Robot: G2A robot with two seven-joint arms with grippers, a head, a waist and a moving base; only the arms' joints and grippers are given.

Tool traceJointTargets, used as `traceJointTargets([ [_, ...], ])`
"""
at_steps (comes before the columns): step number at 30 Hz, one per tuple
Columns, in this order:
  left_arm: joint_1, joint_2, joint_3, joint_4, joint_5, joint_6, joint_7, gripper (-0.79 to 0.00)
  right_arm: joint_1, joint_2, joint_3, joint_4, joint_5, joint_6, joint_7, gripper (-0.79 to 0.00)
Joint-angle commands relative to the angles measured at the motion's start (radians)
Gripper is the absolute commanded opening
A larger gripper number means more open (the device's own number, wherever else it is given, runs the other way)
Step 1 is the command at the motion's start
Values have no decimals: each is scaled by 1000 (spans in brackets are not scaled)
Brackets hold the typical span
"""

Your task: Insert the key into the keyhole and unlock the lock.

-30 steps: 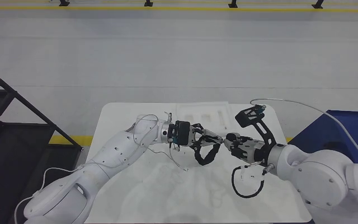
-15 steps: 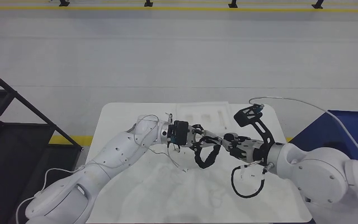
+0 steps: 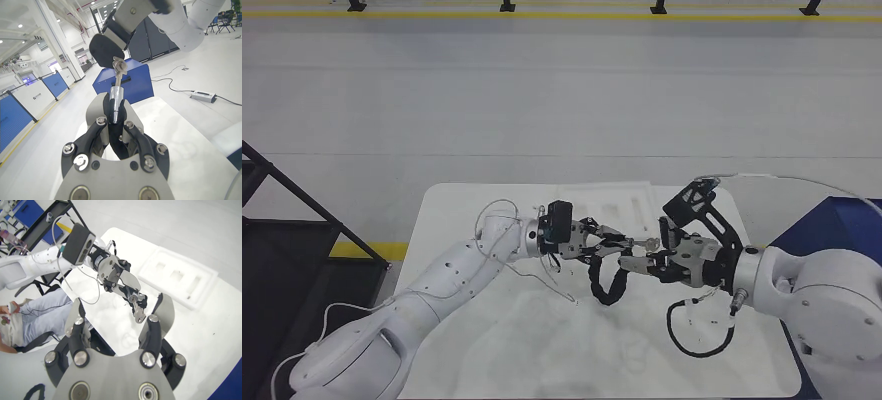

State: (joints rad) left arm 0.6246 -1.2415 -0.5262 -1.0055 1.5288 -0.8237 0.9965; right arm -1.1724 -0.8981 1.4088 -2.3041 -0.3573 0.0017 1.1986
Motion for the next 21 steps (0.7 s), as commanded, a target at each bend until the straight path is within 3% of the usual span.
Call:
traceJointTargets([
  [1,-4,6,-7,1,-39,-31,-31,-785,-6,3,6,6,11,-104,3,0],
  [5,-8,21,-22,-14,-99,-92,-92,-785,-22,11,4,5,-24,-268,15,0],
  [8,-11,33,-32,-31,-128,-149,-149,-785,-36,14,-4,13,-50,-324,12,0],
  [11,-9,45,-47,-48,-154,-189,-189,-785,-39,15,-6,17,-55,-334,6,0],
  [21,-16,71,-66,-52,-136,-189,-203,-785,-39,15,-6,17,-55,-334,6,0],
])
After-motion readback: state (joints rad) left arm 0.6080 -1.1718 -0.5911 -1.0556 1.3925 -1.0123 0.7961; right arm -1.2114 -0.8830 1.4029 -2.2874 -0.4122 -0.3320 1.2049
